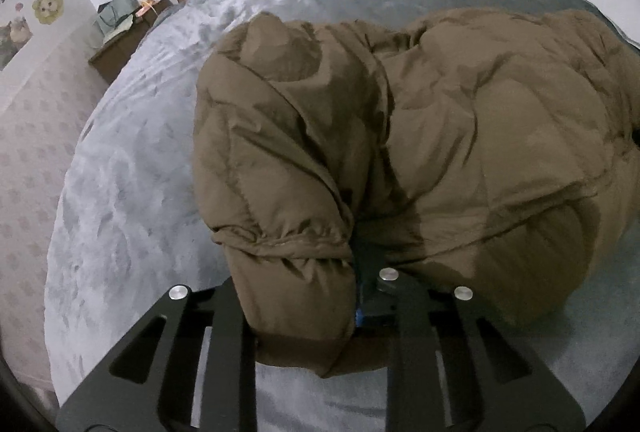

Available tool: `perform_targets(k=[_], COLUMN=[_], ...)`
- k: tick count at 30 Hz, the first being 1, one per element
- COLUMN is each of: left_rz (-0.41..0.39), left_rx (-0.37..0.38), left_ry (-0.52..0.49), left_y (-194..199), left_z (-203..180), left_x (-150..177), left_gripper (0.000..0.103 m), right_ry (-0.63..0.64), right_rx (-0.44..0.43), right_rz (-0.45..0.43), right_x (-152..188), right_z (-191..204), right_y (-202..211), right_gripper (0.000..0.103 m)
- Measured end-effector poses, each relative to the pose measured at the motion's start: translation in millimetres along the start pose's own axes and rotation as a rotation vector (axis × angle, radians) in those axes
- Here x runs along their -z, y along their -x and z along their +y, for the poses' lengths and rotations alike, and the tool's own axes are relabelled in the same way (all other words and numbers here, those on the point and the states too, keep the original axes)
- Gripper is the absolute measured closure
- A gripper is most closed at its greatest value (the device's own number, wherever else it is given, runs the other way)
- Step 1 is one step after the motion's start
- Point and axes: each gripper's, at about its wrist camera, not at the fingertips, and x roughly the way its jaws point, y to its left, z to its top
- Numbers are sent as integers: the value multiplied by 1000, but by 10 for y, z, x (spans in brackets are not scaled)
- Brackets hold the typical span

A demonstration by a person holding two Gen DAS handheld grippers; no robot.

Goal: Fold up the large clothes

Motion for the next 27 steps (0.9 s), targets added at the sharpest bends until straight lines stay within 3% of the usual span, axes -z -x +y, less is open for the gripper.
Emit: perform_targets(k=[5,10,17,21,27], left_rz=[-50,-94,-102,-85,-48], left_rx=[52,78,134,138,174], left_ry=[94,128,132,134,159], left_y=[334,717,1073,1147,928], left_z=[82,49,24,33,52], left_x=[192,624,1368,1704,1836], left_gripper=[85,86,84,82,73], right_ry=[26,49,36,-19,-73], right_rx=[31,38,37,-5,-76], right_rz=[-82,-147,-171,-137,-14], right_x=[35,258,941,1318,1647], right_z=[55,39,67,77,11], right_y=[386,829,1345,1457,1155], right_gripper=[84,85,85,84,74])
